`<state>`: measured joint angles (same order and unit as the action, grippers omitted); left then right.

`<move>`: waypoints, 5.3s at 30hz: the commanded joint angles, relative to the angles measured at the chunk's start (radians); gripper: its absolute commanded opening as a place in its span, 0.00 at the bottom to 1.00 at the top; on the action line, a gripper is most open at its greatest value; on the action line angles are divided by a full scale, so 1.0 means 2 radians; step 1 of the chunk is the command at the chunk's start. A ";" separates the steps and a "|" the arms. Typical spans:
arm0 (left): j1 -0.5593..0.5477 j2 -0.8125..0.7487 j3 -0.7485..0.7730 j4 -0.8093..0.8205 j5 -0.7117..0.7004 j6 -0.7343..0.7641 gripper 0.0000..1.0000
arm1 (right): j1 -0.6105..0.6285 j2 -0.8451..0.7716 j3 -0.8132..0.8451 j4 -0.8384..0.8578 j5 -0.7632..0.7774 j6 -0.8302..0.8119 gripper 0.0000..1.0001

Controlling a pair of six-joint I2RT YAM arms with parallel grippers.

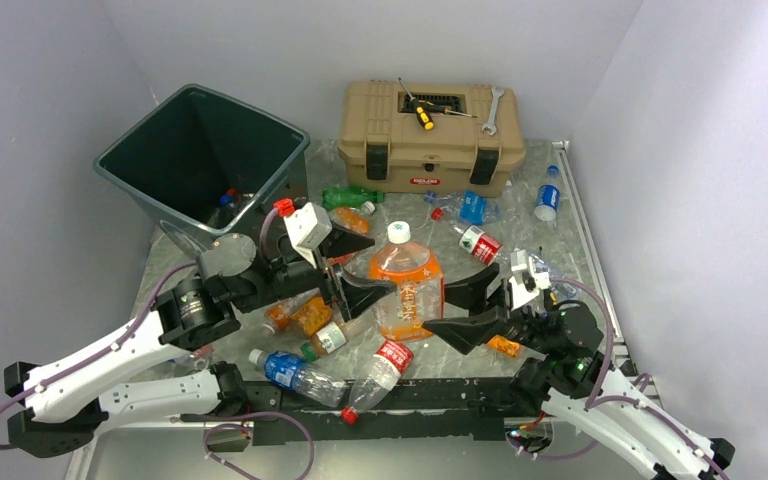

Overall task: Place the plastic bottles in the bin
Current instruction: Pick up the plastic bottle at the center of the board, then place the plastic bottle in the trash bin.

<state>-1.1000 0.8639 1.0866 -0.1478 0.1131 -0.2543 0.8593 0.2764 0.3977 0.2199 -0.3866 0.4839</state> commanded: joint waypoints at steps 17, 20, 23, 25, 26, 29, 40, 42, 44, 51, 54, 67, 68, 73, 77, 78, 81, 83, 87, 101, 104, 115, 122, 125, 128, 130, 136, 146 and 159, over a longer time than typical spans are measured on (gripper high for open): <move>0.012 0.028 0.031 0.031 0.202 -0.029 0.99 | 0.003 0.015 0.029 0.094 -0.047 0.016 0.00; 0.013 0.040 0.036 0.033 0.216 -0.034 0.99 | 0.003 0.023 0.029 0.100 -0.053 0.017 0.00; 0.016 0.043 0.035 0.042 0.221 -0.039 0.97 | 0.003 0.027 0.028 0.099 -0.057 0.015 0.00; 0.018 0.045 0.037 0.048 0.227 -0.041 0.93 | 0.003 0.028 0.026 0.097 -0.059 0.014 0.00; 0.019 0.046 0.037 0.050 0.231 -0.041 0.91 | 0.003 0.027 0.025 0.096 -0.059 0.014 0.00; 0.022 0.051 0.041 0.053 0.239 -0.042 0.79 | 0.003 0.027 0.022 0.093 -0.058 0.013 0.00; 0.025 0.049 0.059 0.026 0.213 -0.023 0.42 | 0.003 0.022 0.061 0.009 -0.032 0.002 0.82; 0.025 0.043 0.079 -0.003 0.183 -0.002 0.40 | 0.003 0.013 0.084 -0.039 -0.003 -0.010 1.00; 0.024 0.038 0.105 -0.043 0.055 0.025 0.40 | 0.003 0.004 0.104 -0.084 0.036 -0.022 1.00; 0.025 0.077 0.233 -0.122 -0.281 0.187 0.35 | 0.003 -0.025 0.101 -0.162 0.180 0.017 1.00; 0.025 0.113 0.261 -0.069 -0.379 0.285 0.37 | 0.003 -0.023 0.077 -0.165 0.204 0.021 1.00; 0.333 0.196 0.328 -0.098 -0.328 0.219 0.37 | 0.003 -0.044 -0.033 -0.143 0.286 0.120 1.00; 0.358 0.202 0.330 -0.113 -0.320 0.191 0.37 | 0.003 -0.048 -0.037 -0.145 0.281 0.118 1.00; 0.485 0.226 0.314 -0.179 -0.230 0.040 0.36 | 0.003 -0.053 -0.046 -0.174 0.263 0.116 1.00; 0.532 0.243 0.272 -0.193 -0.170 -0.028 0.35 | 0.003 -0.059 -0.054 -0.187 0.246 0.115 1.00; 0.535 0.245 0.261 -0.191 -0.168 -0.036 0.35 | 0.003 -0.062 -0.057 -0.191 0.245 0.118 1.00; 0.536 0.249 0.237 -0.182 -0.174 -0.043 0.37 | 0.003 -0.073 -0.062 -0.205 0.255 0.134 1.00; 0.537 0.252 0.225 -0.173 -0.177 -0.041 0.38 | 0.003 -0.080 -0.066 -0.216 0.268 0.150 1.00; 0.537 0.257 0.209 -0.172 -0.183 -0.040 0.46 | 0.003 -0.089 -0.073 -0.212 0.274 0.164 1.00; 0.526 0.192 0.254 -0.177 -0.162 -0.010 0.99 | 0.003 -0.031 -0.008 -0.224 0.278 0.085 1.00; 0.492 0.171 0.272 -0.175 -0.131 0.008 0.99 | 0.003 -0.019 0.021 -0.247 0.310 0.065 1.00; 0.285 0.199 0.274 -0.229 0.080 0.102 1.00 | -0.008 0.198 0.161 -0.325 0.519 0.043 0.99; 0.259 0.139 0.090 -0.178 0.184 0.112 1.00 | -0.135 0.301 0.149 -0.277 0.407 0.049 0.98; 0.254 0.111 0.028 -0.144 0.183 0.104 0.99 | -0.158 0.341 0.148 -0.253 0.416 0.032 0.96; 0.252 0.087 -0.027 -0.091 0.185 0.091 0.99 | -0.157 0.399 0.166 -0.254 0.458 0.020 0.96; 0.252 0.075 -0.051 -0.065 0.174 0.073 0.99 | -0.159 0.432 0.177 -0.247 0.471 0.010 0.97; 0.245 0.058 -0.075 -0.053 0.108 0.051 1.00 | -0.174 0.510 0.203 -0.215 0.494 0.002 0.99; 0.220 0.057 -0.075 -0.056 0.139 0.070 1.00 | -0.190 0.548 0.214 -0.177 0.515 -0.021 0.99; 0.197 0.065 -0.077 -0.054 0.150 0.077 1.00 | -0.260 0.570 0.174 -0.125 0.426 0.001 0.99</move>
<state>-0.6937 0.9920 0.9352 -0.2920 0.4137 -0.1162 0.3580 1.4010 0.7628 -0.0978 0.5323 0.4728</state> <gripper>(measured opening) 0.994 0.993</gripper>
